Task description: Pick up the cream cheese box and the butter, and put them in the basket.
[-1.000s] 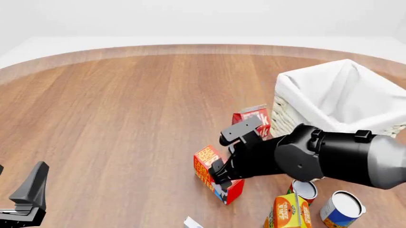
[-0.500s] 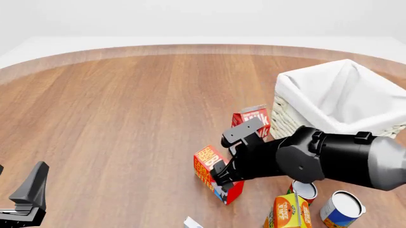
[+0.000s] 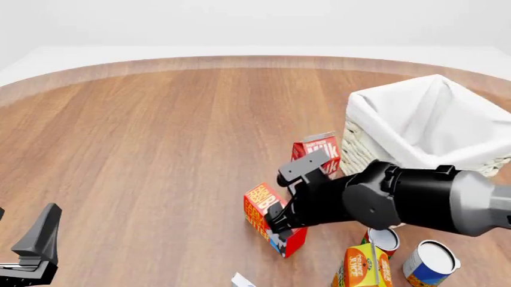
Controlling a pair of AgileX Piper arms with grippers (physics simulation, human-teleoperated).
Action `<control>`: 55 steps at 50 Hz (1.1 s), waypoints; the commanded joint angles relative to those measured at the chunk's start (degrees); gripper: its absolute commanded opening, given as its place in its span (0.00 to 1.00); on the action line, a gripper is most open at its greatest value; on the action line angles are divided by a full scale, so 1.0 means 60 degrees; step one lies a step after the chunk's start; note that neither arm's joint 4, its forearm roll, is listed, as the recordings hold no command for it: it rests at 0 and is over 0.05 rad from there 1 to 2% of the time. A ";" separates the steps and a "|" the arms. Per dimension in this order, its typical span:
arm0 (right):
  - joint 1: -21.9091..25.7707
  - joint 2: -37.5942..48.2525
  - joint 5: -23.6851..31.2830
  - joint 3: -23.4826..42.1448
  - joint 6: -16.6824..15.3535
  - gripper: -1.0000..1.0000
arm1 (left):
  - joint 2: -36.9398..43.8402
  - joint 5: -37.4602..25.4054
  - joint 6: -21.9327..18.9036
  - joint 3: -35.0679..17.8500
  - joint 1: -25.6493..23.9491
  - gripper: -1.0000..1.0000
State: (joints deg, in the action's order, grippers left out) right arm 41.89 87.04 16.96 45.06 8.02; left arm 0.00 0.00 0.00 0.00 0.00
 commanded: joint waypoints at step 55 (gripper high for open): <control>0.0083 0.0697 -0.1257 -0.0647 0.0396 0.00 | 0.0000 0.0000 0.0000 0.0000 0.0000 1.00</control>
State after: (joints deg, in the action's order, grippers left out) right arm 42.60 91.41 9.40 41.13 9.93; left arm 0.00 0.00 0.00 0.00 0.00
